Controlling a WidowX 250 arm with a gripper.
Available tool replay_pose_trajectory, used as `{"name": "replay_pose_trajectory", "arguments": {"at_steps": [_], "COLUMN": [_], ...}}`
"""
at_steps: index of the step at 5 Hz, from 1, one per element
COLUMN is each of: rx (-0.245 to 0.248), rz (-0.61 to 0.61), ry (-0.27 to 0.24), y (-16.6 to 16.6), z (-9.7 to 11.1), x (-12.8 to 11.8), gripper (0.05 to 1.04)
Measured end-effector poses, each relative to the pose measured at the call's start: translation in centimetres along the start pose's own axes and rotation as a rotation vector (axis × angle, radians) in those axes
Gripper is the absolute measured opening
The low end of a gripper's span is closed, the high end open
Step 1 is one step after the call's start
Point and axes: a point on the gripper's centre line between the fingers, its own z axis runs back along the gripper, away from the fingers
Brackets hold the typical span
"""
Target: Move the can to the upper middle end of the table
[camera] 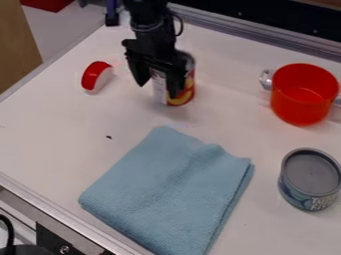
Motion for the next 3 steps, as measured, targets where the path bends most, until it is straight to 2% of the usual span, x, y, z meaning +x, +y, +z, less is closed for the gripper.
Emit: {"name": "replay_pose_trajectory", "arguments": {"at_steps": [1, 3], "rx": [-0.040, -0.070], "rz": [-0.009, 0.022], "ry": [-0.016, -0.036], "y": [-1.2, -3.0], "z": [0.0, 0.3], "x": [1.3, 4.1], "gripper": [0.999, 0.999]}}
